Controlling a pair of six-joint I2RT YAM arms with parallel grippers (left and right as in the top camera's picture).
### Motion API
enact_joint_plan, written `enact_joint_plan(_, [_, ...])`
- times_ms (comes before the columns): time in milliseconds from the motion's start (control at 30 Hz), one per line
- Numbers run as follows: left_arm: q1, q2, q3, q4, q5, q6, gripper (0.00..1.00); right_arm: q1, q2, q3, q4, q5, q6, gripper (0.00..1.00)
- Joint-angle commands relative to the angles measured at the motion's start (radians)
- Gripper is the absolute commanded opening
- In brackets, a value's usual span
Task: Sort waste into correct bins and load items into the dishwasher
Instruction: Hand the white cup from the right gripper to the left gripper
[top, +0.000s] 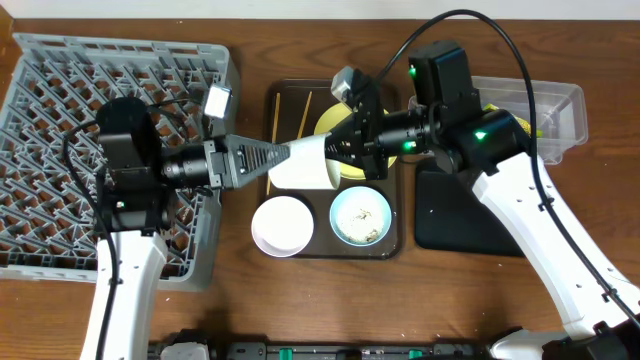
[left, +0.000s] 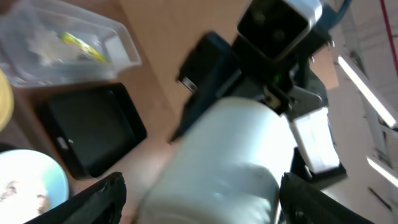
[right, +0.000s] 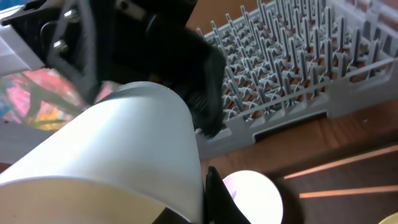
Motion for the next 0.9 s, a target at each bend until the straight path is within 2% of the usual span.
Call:
enact_joint_plan(0, [-0.031, -0.045, 0.011, 0.004, 0.037, -0.041, 0.79, -0.001, 0.006, 0.003, 0.016, 0.037, -0.019, 0.01])
enact_joint_plan(300, [-0.035, -0.136, 0.011, 0.005, 0.037, -0.051, 0.78, -0.002, 0.006, 0.003, 0.072, 0.085, -0.003, 0.01])
enact_joint_plan(567, [-0.035, -0.142, 0.011, 0.004, 0.037, -0.077, 0.75, 0.033, 0.006, 0.003, 0.115, 0.09, -0.003, 0.01])
enact_joint_plan(633, [-0.035, -0.142, 0.011, 0.004, 0.037, -0.086, 0.75, 0.035, 0.006, 0.003, 0.118, 0.114, 0.004, 0.01])
enact_joint_plan(700, [-0.035, -0.142, 0.011, 0.004, 0.037, -0.134, 0.8, 0.034, 0.006, 0.003, 0.121, 0.151, 0.033, 0.01])
enact_joint_plan(867, [-0.035, -0.142, 0.011, 0.005, 0.037, -0.151, 0.8, 0.043, 0.006, 0.003, 0.124, 0.156, 0.041, 0.01])
